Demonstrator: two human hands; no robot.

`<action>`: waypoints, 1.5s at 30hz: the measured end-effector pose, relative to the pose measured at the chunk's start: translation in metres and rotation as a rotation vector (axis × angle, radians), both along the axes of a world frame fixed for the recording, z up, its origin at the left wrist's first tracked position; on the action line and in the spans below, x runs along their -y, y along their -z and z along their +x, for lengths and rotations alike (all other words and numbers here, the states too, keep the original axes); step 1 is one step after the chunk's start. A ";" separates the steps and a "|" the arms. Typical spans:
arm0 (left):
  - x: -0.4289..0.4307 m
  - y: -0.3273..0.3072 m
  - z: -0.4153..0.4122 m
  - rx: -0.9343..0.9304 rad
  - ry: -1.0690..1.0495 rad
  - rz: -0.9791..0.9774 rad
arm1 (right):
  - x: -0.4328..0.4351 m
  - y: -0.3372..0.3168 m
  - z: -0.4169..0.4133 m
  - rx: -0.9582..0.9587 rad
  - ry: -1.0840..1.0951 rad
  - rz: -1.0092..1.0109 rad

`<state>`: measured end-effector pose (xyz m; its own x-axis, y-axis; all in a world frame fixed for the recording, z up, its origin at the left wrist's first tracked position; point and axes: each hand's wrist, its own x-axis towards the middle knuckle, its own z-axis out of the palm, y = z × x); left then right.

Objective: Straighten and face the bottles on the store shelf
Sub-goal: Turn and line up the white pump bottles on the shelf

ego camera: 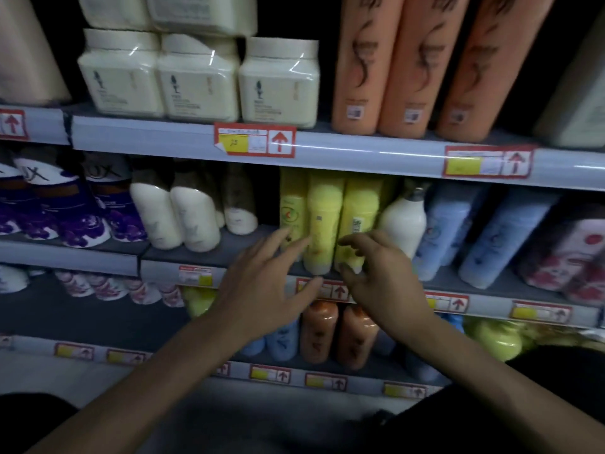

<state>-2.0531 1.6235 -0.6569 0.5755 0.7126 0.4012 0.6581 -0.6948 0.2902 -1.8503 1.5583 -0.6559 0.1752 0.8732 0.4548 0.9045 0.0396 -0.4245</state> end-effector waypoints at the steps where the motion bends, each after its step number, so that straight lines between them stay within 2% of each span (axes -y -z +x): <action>1: 0.006 0.000 0.011 -0.020 0.026 0.002 | 0.006 0.000 0.011 -0.007 0.047 0.030; 8: 0.017 0.009 0.085 0.030 0.168 -0.010 | 0.021 0.010 0.075 -0.218 0.319 0.120; 15: 0.022 0.012 0.145 0.258 0.164 -0.213 | 0.021 0.020 0.097 -0.665 0.273 0.048; 22: 0.026 0.014 0.172 0.520 0.067 -0.367 | 0.011 0.026 0.095 -0.837 0.201 0.086; 27: 0.020 0.014 0.171 0.676 0.088 -0.485 | 0.013 0.028 0.092 -0.791 0.205 0.112; 35: 0.012 0.013 0.165 0.575 0.065 -0.326 | 0.028 0.031 0.085 -0.741 0.226 0.192; 42: 0.019 0.012 0.159 0.669 0.095 -0.415 | 0.036 0.032 0.079 -0.620 0.233 0.210; 45: 0.026 0.004 0.157 0.662 0.047 -0.385 | 0.041 0.033 0.075 -0.530 0.211 0.227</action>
<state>-1.8965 1.5975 -0.6607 0.3346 0.8526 0.4014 0.2352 -0.4880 0.8406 -1.7752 1.5171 -0.6884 0.5871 0.6864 0.4292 0.5710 0.0247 -0.8205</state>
